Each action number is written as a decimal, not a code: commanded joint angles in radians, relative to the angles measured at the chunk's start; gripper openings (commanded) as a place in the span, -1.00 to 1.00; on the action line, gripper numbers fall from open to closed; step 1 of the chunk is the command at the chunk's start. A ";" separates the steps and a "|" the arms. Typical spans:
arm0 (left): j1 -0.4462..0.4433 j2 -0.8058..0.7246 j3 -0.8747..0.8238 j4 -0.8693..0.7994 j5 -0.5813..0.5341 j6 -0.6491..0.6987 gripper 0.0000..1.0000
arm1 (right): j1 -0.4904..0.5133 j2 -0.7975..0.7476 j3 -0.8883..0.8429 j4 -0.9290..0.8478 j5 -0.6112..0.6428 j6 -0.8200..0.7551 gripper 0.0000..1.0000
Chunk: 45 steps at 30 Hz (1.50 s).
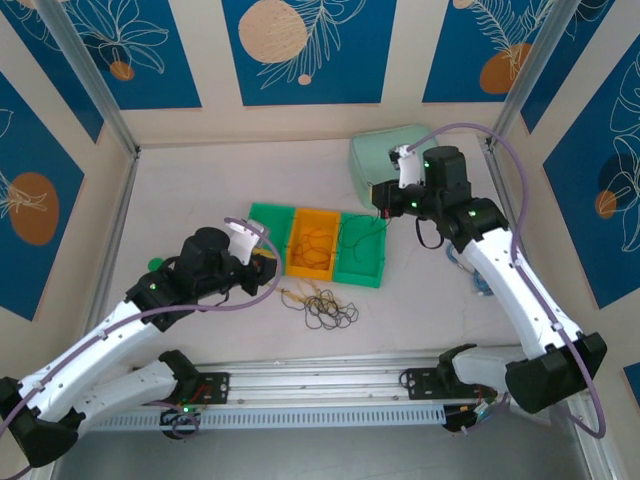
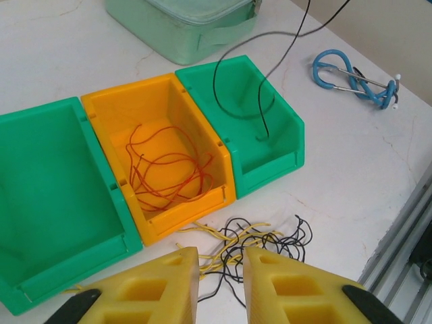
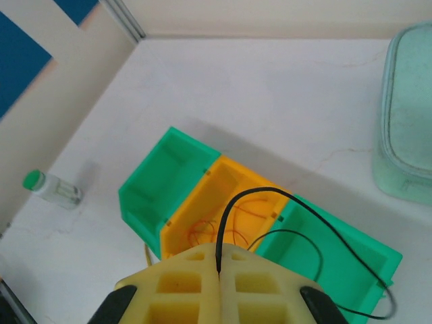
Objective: Untangle the cables
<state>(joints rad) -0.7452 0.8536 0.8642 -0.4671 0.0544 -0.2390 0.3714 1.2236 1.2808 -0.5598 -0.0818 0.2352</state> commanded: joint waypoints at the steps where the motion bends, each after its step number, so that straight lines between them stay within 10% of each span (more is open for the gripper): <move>1: 0.020 -0.005 -0.015 0.038 0.033 -0.020 -0.52 | 0.039 0.030 -0.008 -0.036 0.058 -0.061 -1.00; 19: 0.055 -0.020 -0.040 0.033 0.060 -0.029 -0.49 | 0.141 0.244 0.015 -0.169 0.391 -0.094 -1.00; 34: 0.067 -0.014 -0.054 0.069 0.085 -0.040 -0.49 | 0.056 0.061 -0.048 -0.157 0.368 -0.116 -1.00; 45: 0.068 -0.018 -0.065 0.074 0.092 -0.050 -0.49 | 0.121 0.206 -0.057 -0.075 0.183 -0.080 -1.00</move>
<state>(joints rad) -0.6891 0.8459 0.8154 -0.4038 0.1303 -0.2810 0.4786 1.3937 1.2282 -0.6777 0.1902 0.1387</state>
